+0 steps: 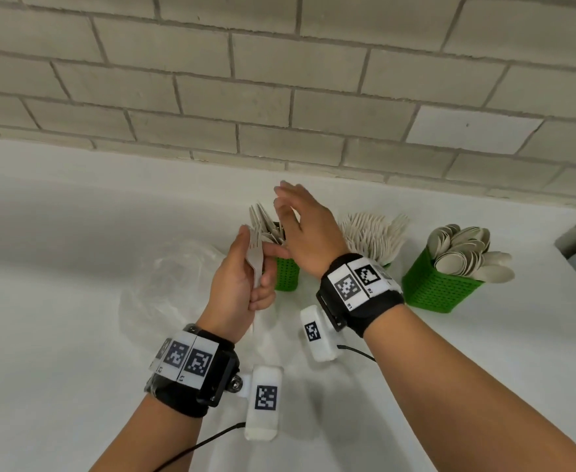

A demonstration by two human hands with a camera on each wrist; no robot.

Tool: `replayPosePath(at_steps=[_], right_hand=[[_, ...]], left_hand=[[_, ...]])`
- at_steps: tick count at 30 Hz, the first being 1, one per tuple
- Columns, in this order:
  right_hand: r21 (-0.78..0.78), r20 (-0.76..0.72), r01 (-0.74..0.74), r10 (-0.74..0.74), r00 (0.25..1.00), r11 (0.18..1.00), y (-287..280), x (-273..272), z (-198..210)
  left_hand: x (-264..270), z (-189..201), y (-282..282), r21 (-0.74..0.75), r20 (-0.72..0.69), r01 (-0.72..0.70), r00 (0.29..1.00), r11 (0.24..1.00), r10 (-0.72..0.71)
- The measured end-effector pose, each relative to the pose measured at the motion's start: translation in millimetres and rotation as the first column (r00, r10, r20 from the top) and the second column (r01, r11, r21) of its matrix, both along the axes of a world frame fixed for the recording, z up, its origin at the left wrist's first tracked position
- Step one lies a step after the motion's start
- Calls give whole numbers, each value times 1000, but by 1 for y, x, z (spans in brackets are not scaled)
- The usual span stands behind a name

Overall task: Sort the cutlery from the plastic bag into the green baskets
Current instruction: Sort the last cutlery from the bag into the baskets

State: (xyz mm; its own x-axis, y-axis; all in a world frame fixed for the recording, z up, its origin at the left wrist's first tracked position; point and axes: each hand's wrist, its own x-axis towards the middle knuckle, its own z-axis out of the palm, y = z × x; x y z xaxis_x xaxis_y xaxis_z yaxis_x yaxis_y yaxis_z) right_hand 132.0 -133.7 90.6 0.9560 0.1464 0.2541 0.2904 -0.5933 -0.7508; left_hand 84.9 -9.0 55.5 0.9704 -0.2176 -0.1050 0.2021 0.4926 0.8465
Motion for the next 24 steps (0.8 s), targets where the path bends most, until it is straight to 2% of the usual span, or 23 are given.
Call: replayPosePath(at_steps=[1, 2, 3, 6, 7, 9, 12, 14, 17, 20, 22, 24], right_hand=[[114, 62, 31, -38, 997, 993, -2, -8, 8], [217, 63, 32, -46, 997, 976, -6, -18, 16], [253, 19, 5, -11, 1000, 967, -13, -26, 21], [57, -51, -79, 82, 995, 995, -48, -54, 27], [64, -29, -68, 70, 997, 996, -63, -61, 26], [186, 2, 5, -5, 1000, 983, -94, -77, 32], [344, 59, 137, -167, 984, 929, -143, -99, 47], [378, 114, 208, -268, 957, 902, -170, -108, 55], [377, 182, 263, -349, 919, 888, -195, -116, 62], [405, 198, 258, -360, 912, 877, -195, -109, 59], [423, 215, 251, -366, 906, 870, -189, -99, 55], [405, 253, 229, -349, 902, 885, -183, -86, 52]], left_hand=[[-1, 2, -3, -13, 2, 16, 1000, 1000, -16], [-1, 5, -7, -19, 12, 42, 999, 999, -42], [-3, 8, -13, -21, 24, 77, 997, 997, -76], [-5, 13, -38, 15, 48, 188, 981, 982, -188], [-7, 14, -49, 50, 60, 219, 973, 974, -222], [-9, 14, -73, 167, 102, 220, 966, 961, -238], [-16, 20, -106, 356, 229, 122, 950, 926, -213], [-17, 21, -118, 402, 319, 81, 921, 912, -223], [-20, 23, -136, 402, 378, 44, 902, 914, -210], [-17, 26, -145, 391, 429, -119, 901, 913, -67], [-12, 36, -144, 377, 499, -246, 866, 893, 28], [-5, 53, -140, 356, 570, -318, 819, 879, 65]])
